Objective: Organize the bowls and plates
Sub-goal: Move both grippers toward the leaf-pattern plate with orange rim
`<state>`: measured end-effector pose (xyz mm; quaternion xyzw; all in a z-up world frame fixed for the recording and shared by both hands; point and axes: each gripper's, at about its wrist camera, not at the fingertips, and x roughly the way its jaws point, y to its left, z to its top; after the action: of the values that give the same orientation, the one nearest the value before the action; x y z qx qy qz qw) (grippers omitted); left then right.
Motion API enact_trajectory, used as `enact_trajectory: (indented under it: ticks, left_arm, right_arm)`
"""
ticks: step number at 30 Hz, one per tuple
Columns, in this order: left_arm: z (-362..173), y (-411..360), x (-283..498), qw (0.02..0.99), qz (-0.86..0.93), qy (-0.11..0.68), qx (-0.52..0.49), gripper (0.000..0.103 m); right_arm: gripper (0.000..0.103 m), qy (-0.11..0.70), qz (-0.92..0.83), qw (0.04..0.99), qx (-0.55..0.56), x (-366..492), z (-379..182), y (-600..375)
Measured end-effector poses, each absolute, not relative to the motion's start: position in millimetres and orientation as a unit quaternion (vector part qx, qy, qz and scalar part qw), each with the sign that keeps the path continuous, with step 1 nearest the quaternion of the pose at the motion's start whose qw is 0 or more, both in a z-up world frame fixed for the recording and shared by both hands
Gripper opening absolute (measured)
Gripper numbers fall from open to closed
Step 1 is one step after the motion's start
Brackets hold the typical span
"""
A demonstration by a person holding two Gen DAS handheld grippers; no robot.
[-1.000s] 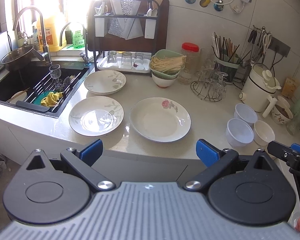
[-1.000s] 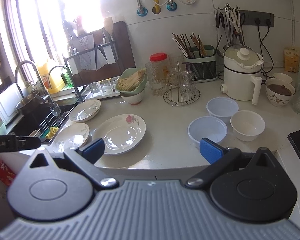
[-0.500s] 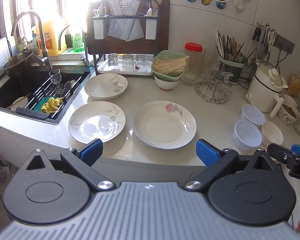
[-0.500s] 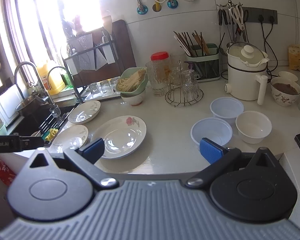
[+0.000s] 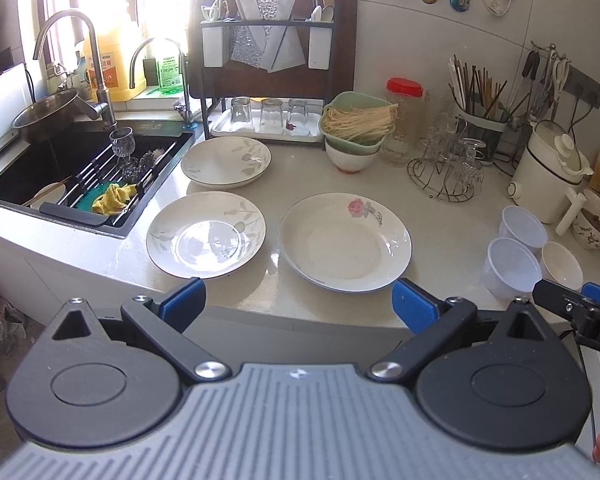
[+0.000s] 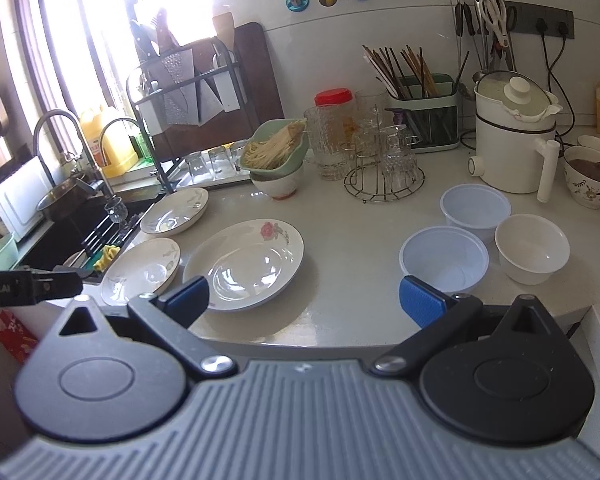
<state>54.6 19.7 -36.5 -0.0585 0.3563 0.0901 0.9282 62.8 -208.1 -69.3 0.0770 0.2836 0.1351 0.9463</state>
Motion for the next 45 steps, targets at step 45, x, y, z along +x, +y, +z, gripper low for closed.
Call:
enact_trajectory:
  ticks: [45]
  left_arm:
    - [-59, 184, 153, 0.921, 0.013, 0.387, -0.046, 0.101]
  right_arm:
    - [0.103, 0.288, 0.071, 0.948, 0.111, 131, -83, -72]
